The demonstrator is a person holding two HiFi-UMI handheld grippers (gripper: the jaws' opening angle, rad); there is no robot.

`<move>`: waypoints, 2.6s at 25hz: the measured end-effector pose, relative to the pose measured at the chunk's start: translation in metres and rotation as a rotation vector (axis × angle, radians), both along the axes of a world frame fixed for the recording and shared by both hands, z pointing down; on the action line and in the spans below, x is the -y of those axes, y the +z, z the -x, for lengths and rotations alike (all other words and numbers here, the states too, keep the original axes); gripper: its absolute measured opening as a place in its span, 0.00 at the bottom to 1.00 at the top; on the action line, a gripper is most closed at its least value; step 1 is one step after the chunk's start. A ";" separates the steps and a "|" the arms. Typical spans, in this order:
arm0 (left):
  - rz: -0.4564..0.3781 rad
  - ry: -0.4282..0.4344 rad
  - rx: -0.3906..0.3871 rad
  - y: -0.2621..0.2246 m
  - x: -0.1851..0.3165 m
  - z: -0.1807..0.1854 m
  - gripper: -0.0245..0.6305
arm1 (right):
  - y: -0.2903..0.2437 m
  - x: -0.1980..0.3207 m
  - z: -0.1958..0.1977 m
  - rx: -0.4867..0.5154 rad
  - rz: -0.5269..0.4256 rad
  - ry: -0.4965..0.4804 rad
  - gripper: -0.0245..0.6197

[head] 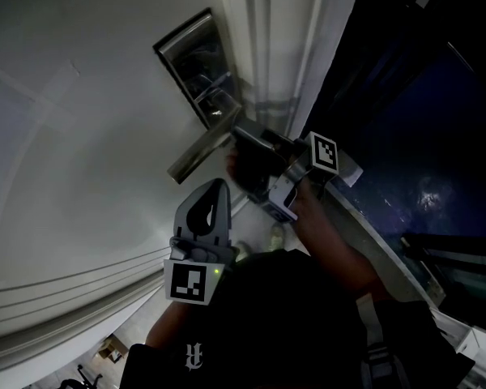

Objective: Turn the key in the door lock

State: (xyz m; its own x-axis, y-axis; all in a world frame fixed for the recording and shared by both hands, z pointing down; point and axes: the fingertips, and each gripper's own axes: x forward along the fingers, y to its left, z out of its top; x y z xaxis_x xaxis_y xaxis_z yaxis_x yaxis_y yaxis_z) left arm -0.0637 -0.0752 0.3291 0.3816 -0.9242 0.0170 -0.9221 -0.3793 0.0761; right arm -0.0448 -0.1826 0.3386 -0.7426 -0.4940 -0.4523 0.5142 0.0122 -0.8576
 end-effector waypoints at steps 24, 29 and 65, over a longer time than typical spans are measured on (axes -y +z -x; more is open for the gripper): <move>-0.001 0.045 -0.014 0.001 -0.002 -0.004 0.05 | 0.007 -0.015 -0.028 -0.185 -0.370 0.069 0.15; -0.004 0.059 -0.013 0.001 -0.004 -0.005 0.05 | -0.010 -0.016 -0.050 -0.576 -0.677 0.247 0.15; -0.018 0.066 -0.017 -0.004 -0.004 0.000 0.05 | -0.026 -0.029 -0.012 -1.617 -1.722 0.448 0.17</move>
